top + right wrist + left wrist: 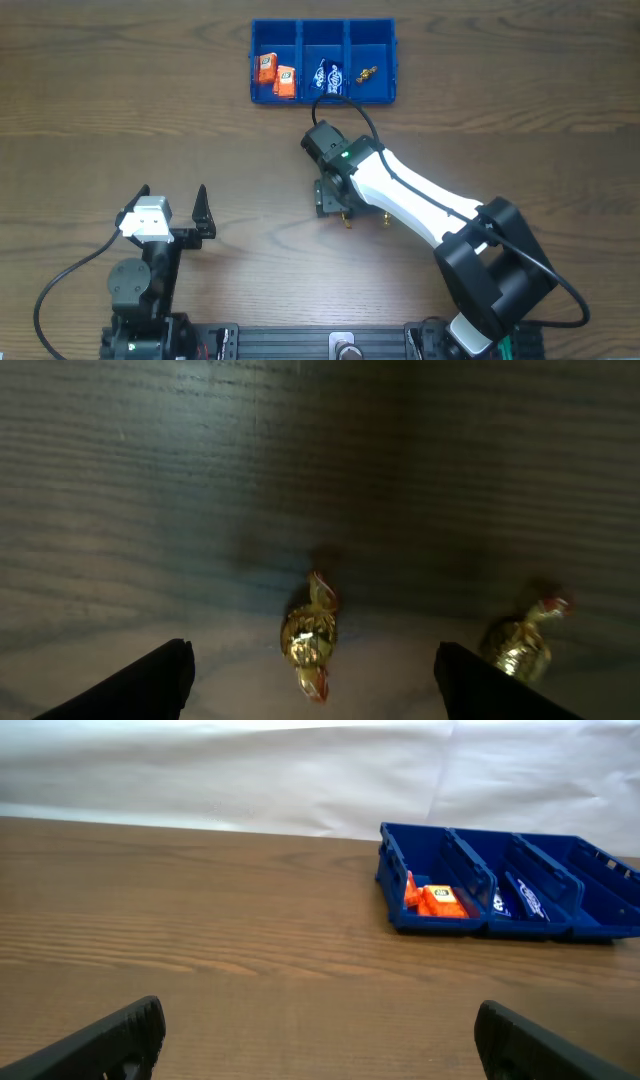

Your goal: Sort Candies Into Trays

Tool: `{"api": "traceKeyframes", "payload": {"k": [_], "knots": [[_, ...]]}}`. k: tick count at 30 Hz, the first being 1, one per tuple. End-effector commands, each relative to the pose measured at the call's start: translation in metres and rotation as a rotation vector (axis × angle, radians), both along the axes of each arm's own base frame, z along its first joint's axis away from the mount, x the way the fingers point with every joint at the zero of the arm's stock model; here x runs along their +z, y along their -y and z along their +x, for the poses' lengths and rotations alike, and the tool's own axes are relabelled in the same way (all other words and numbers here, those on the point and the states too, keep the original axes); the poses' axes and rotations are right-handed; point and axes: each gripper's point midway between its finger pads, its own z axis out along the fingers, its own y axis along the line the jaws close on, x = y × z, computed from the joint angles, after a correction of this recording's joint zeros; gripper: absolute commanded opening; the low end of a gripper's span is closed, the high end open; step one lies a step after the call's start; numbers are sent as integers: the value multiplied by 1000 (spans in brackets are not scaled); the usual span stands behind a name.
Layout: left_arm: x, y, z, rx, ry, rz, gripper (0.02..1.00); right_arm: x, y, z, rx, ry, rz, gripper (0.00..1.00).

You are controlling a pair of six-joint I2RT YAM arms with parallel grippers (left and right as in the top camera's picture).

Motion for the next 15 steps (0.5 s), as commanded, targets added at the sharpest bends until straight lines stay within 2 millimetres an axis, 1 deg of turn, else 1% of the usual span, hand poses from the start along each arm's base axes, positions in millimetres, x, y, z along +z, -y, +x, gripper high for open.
{"api": "traceKeyframes", "payload": {"k": [1,4,6,12,15], "knots": [[-16,1,-1,-11,-46,13,998,-9,1,-4,-42,-14,5,792],[-16,1,-1,-11,-47,13,996,-14,1,-4,-47,-22,-3,785],[-16,1,-1,-11,-47,13,996,-16,2,-5,-56,-27,-10,763],[-16,1,-1,-11,-47,13,998,-30,2,-5,-57,-49,-29,748],[-16,1,-1,-11,-47,13,998,-32,2,-5,-60,-50,-29,691]]}}
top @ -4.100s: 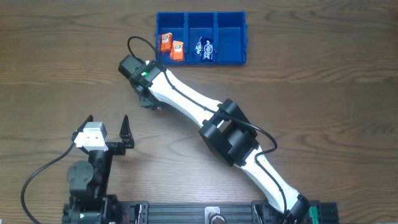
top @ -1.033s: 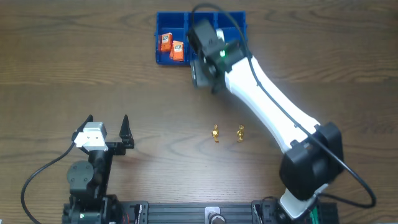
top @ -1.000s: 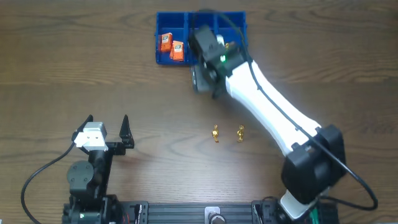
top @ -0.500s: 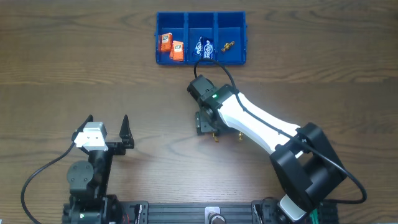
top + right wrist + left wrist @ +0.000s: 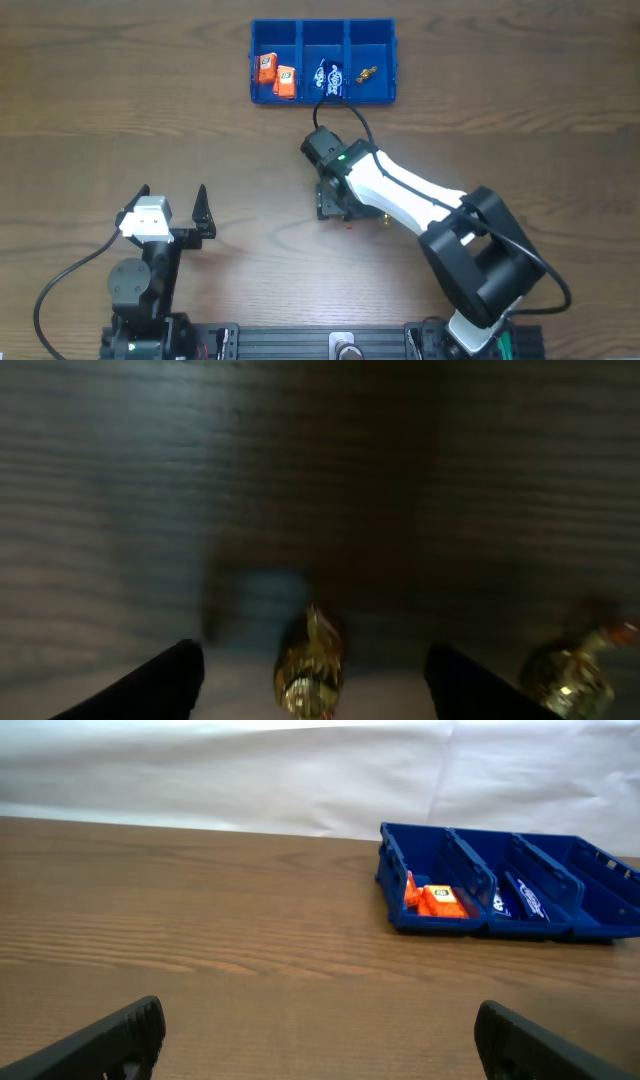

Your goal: Sort Candies Into Trays

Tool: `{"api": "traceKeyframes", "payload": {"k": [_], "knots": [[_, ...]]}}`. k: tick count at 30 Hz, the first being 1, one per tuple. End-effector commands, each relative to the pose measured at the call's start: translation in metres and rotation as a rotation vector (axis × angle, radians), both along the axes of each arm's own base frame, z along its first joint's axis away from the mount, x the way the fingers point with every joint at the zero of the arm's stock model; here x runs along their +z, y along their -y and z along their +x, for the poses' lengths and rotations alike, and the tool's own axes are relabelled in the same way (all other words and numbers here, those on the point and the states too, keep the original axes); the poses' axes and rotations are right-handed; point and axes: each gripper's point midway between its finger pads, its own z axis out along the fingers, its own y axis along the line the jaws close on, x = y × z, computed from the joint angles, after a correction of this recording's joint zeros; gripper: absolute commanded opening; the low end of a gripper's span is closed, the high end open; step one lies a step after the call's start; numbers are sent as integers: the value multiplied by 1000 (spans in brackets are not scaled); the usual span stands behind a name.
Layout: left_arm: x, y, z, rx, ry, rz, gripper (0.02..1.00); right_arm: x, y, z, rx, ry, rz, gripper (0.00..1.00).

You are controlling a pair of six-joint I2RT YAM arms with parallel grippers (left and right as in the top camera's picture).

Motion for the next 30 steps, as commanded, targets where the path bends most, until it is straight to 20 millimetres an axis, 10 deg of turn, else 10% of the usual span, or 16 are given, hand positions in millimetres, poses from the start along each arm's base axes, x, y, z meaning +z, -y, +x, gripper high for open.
{"api": "traceKeyframes", "payload": {"k": [1,30], "knots": [[-16,1,-1,-11,-47,13,996,-8,2,-2,-18,-14,-18,678],[-16,1,-1,-11,-46,13,998,-21,4,-6,-19,-39,-39,378]]}}
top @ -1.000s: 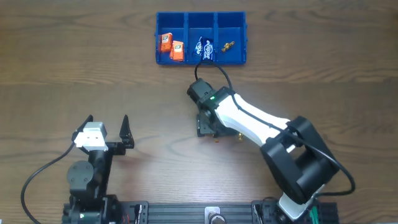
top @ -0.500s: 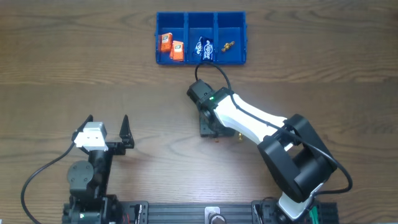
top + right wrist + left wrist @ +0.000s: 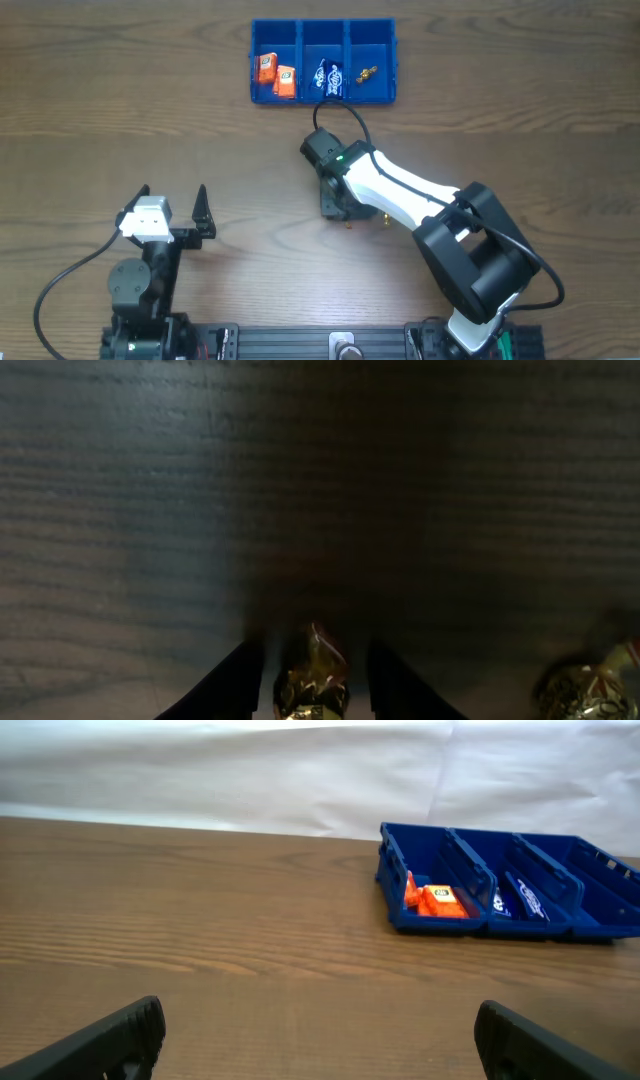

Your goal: Sort Candies Into Trays

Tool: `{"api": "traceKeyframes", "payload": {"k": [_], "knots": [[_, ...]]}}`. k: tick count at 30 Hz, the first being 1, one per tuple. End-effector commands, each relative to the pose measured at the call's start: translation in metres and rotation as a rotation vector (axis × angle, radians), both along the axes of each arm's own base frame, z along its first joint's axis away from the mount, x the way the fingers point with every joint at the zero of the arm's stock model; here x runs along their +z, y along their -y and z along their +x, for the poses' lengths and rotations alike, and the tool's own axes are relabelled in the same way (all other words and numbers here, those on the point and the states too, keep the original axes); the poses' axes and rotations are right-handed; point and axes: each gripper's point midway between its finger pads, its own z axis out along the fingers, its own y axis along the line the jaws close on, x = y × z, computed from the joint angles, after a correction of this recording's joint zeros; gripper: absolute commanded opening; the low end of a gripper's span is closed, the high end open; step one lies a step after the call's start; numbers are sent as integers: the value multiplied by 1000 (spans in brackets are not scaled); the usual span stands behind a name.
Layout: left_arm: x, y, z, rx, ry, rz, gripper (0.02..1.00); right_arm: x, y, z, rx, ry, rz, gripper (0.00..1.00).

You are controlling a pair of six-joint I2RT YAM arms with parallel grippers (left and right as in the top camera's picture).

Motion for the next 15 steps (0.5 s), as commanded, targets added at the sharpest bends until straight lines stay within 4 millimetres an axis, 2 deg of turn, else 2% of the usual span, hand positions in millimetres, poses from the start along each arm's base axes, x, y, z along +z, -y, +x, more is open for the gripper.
{"api": "traceKeyframes", "payload": {"k": [1,6,13,15], "knots": [[-16,1,-1,-11,-47,13,998,-13,5,-6,-7,-30,-35,375],[-16,1,-1,-11,-46,13,998,-13,5,-6,-7,-30,-35,261],[-16,1,-1,-11,-46,13,998,-12,2,-2,-7,-16,-23,226],[-16,1,-1,-11,-47,13,998,-7,-1,1,-6,1,-11,224]]}}
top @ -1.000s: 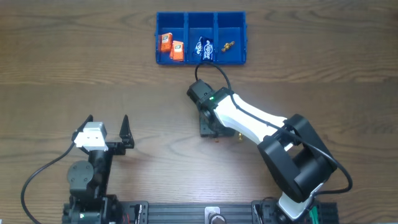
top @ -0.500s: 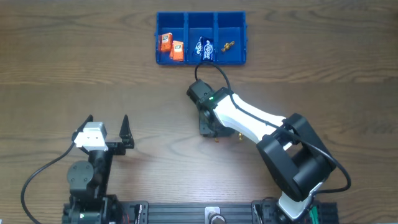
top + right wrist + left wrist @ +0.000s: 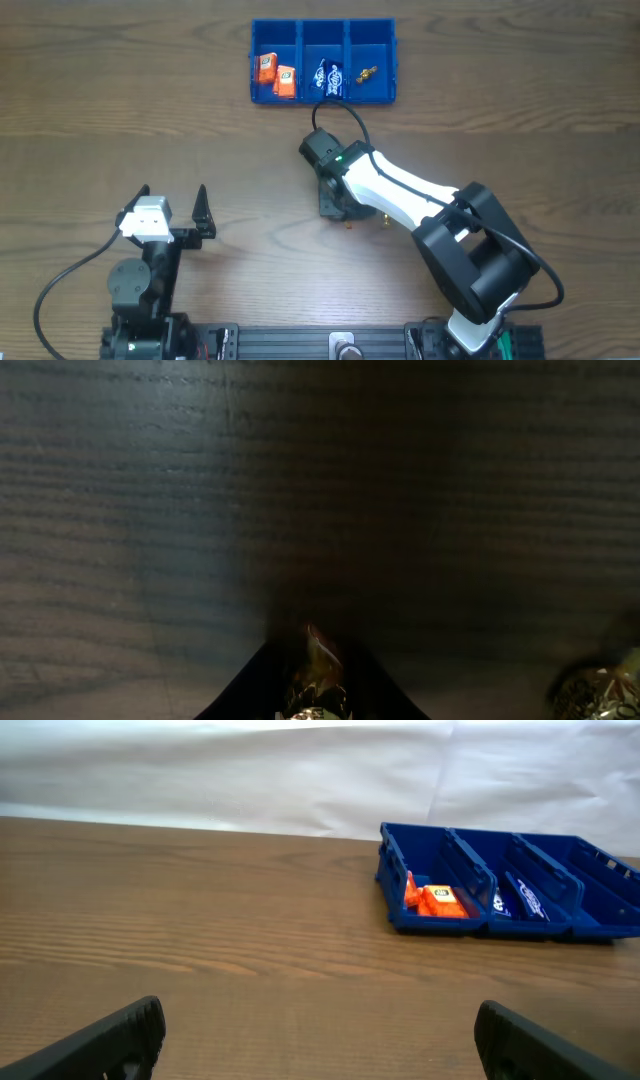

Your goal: Sort Candies Into Trays

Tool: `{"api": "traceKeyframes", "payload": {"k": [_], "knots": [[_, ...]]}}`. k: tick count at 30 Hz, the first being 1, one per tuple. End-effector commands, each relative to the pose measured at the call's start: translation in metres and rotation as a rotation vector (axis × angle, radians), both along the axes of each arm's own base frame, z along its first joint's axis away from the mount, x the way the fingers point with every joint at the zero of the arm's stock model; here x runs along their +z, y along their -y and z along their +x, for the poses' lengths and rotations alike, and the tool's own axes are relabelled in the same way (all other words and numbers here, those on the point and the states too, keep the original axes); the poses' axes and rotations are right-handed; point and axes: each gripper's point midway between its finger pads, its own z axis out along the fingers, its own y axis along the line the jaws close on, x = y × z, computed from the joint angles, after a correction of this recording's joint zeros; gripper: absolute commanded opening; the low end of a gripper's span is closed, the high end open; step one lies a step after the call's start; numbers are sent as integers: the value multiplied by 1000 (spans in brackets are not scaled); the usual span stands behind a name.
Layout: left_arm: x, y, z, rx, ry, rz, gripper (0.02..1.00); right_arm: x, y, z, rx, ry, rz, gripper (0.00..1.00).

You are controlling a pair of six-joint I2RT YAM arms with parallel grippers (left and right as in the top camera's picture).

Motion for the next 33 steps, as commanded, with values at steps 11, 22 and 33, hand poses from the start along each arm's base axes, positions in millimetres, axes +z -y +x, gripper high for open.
{"api": "traceKeyframes", "payload": {"k": [11,22,33], "knots": [[-16,1,-1,-11,-47,13,998,136,27,104,-48,349,61,224],[-16,1,-1,-11,-47,13,998,184,62,277,-61,761,23,233],[-16,1,-1,-11,-47,13,998,152,63,307,-90,803,5,500]]}}
